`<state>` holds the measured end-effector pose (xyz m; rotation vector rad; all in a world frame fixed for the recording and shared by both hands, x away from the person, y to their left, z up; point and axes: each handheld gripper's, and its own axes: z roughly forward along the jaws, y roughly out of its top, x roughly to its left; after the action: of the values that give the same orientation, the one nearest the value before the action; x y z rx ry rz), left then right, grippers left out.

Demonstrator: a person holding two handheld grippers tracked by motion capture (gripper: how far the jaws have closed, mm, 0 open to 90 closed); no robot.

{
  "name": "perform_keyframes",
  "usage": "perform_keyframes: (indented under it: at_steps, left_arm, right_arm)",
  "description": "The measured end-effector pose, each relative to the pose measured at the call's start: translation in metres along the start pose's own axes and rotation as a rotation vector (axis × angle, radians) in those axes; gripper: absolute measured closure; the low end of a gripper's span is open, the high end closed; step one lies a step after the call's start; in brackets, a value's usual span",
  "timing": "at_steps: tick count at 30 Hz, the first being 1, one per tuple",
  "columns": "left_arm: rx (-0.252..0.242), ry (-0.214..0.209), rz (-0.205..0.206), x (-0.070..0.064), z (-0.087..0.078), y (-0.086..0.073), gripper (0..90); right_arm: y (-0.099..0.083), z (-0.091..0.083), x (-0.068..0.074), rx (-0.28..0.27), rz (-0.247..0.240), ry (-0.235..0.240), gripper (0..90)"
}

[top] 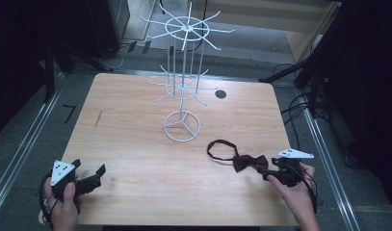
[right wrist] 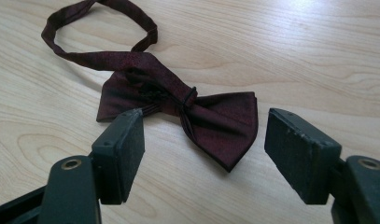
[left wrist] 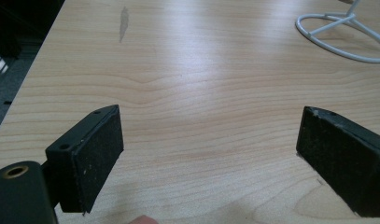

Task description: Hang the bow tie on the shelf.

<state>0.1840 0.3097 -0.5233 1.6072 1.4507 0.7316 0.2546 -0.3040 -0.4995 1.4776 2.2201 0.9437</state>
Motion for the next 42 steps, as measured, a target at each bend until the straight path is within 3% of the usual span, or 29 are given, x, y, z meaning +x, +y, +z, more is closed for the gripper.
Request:
perform_keyframes:
  at_steps: [8,18,42]
  left_arm:
    - [0.001,0.0,0.0,0.0,0.0,0.0,8.0]
    - [0.001,-0.003,0.0,0.0,0.0,0.0,8.0]
    - [0.0,-0.004,0.0,0.0,0.0,0.0,8.0]
  right_arm:
    - [0.021,0.003,0.002,0.043,-0.039,-0.012,28.4]
    - [0.038,0.013,0.009,0.09,-0.078,0.009,27.6]
    - [0.049,0.043,0.024,0.206,-0.144,0.008,26.9]
